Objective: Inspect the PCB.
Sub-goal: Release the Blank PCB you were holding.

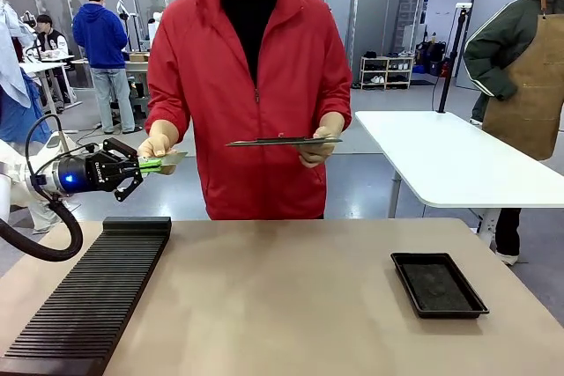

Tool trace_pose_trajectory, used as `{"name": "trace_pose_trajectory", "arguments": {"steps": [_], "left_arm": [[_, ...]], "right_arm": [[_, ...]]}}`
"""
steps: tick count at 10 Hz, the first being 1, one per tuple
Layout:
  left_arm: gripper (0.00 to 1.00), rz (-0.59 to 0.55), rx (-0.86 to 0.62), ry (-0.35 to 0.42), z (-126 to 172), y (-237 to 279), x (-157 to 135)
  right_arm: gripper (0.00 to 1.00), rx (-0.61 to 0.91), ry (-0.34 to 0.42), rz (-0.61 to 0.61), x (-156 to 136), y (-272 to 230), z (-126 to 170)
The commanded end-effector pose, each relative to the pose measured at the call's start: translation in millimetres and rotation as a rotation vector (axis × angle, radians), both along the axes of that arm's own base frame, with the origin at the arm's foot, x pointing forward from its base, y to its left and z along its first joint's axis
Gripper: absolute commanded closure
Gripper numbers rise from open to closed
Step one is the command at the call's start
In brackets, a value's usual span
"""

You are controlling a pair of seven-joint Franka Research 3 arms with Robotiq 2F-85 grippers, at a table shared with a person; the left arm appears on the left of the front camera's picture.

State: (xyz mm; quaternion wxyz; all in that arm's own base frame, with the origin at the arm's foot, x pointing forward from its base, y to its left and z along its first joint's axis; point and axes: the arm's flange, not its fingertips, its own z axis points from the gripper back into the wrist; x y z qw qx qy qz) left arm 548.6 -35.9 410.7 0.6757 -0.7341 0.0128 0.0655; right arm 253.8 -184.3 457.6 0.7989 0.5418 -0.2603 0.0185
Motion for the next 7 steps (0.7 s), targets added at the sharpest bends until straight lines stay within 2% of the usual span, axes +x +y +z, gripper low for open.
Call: {"name": "trace_pose_trajectory", "arguments": {"steps": [1,2,3,4,5,6,7], "left_arm": [[0.79,-0.011,-0.012,-0.001,1.7,0.2,-2.1],[0.61,-0.007,-0.016,0.001,1.5,0.9,-2.8],[0.63,-0.005,-0.017,0.003,1.2,1.8,-3.5],[0.45,0.007,-0.022,0.0,1.2,3.2,-3.4],[0.47,0.012,-0.023,0.001,1.6,4.4,-3.8],[0.3,0.016,-0.019,0.003,1.7,5.2,-3.8],[0.32,0.019,-0.017,0.004,2.0,5.3,-3.9]], "right_arm": [[0.0,0.007,-0.02,0.001,0.1,-0.7,0.6],[0.0,0.007,-0.02,0.001,0.1,-0.7,0.6],[0.0,0.007,-0.02,0.001,0.1,-0.7,0.6],[0.0,0.007,-0.02,0.001,0.1,-0.7,0.6],[0.0,0.007,-0.02,0.001,0.1,-0.7,0.6],[0.0,0.007,-0.02,0.001,0.1,-0.7,0.6],[0.0,0.007,-0.02,0.001,0.1,-0.7,0.6]]}}
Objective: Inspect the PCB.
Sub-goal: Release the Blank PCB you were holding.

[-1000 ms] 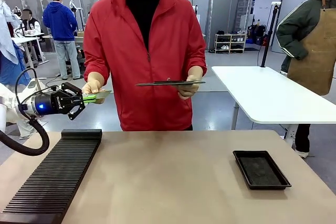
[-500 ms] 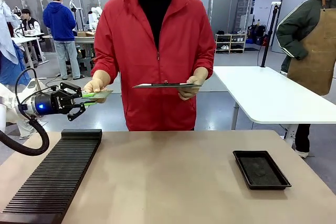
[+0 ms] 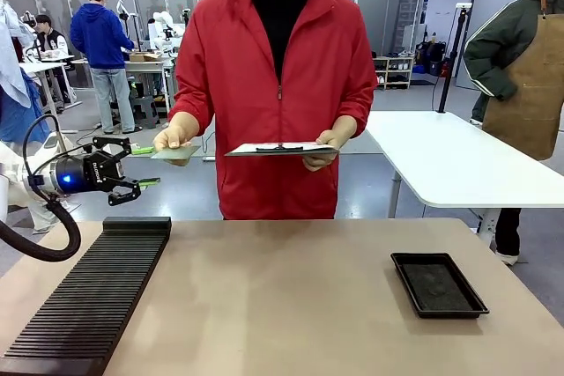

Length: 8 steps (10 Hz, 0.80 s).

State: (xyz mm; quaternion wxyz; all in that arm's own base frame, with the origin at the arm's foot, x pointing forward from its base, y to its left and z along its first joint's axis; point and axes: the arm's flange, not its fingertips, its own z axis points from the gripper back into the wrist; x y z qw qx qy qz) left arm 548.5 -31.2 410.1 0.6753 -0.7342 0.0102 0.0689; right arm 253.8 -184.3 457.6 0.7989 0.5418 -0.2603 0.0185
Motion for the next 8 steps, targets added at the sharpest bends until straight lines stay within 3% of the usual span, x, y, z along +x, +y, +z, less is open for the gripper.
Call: {"name": "trace_pose_trajectory", "arguments": {"steps": [1,2,3,8], "left_arm": [[0.14,0.013,-0.014,0.002,3,1,-4],[0.16,0.016,-0.013,0.002,3,1,-4],[0.0,0.019,-0.013,0.002,4,1,-5],[0.0,0.07,-0.026,0.021,-11,5,-16]], "right_arm": [[0.0,0.007,-0.02,0.001,0,-1,1],[0.0,0.007,-0.02,0.001,0,-1,1],[0.0,0.007,-0.02,0.001,0,-1,1],[0.0,0.007,-0.02,0.001,0,-1,1]]}}
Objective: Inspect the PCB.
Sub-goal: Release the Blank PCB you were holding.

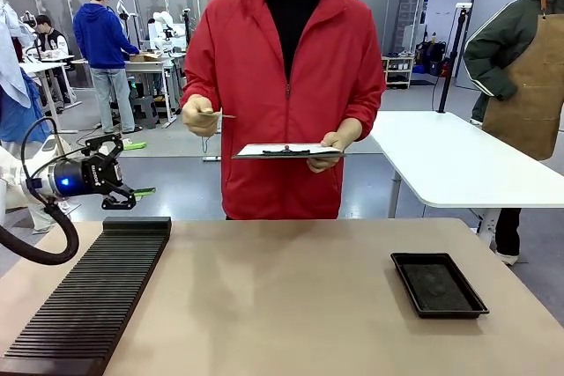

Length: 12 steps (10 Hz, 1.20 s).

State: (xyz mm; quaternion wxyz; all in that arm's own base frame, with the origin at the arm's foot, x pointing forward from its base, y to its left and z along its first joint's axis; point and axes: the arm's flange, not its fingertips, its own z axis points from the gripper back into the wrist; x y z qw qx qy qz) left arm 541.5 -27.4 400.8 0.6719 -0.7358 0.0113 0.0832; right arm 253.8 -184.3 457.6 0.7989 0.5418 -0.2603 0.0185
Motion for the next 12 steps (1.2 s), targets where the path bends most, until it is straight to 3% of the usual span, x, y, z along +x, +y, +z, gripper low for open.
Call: {"name": "trace_pose_trajectory", "arguments": {"steps": [1,2,12], "left_arm": [[0.0,0.039,-0.079,0.041,-9,3,-12],[0.0,0.0,0.0,0.0,0,0,0],[0.0,0.0,0.0,0.0,0,0,0]], "right_arm": [[0.0,0.007,-0.02,0.001,0,-1,1],[0.0,0.007,-0.02,0.001,0,-1,1],[0.0,0.007,-0.02,0.001,0,-1,1]]}}
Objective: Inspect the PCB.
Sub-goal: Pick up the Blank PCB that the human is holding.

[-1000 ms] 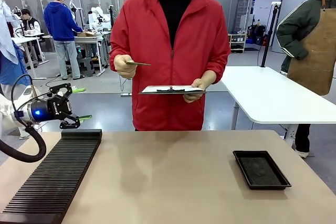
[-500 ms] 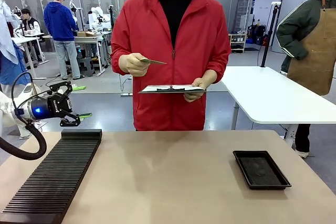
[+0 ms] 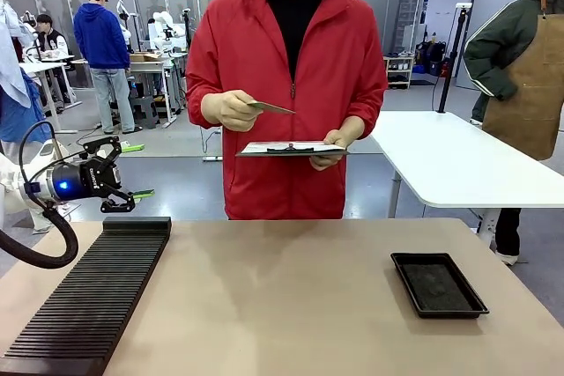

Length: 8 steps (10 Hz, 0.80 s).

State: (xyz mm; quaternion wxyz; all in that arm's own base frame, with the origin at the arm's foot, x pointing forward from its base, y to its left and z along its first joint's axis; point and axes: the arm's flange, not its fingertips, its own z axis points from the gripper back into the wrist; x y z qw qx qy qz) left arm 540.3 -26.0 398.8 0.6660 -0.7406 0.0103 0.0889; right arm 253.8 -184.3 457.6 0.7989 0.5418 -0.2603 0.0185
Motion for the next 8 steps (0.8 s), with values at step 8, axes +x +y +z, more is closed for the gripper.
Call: {"name": "trace_pose_trajectory", "arguments": {"steps": [8], "left_arm": [[0.0,-0.01,0.015,-0.006,2.0,-1.4,1.2]], "right_arm": [[0.0,0.007,-0.02,0.001,0.1,-0.7,0.6]]}}
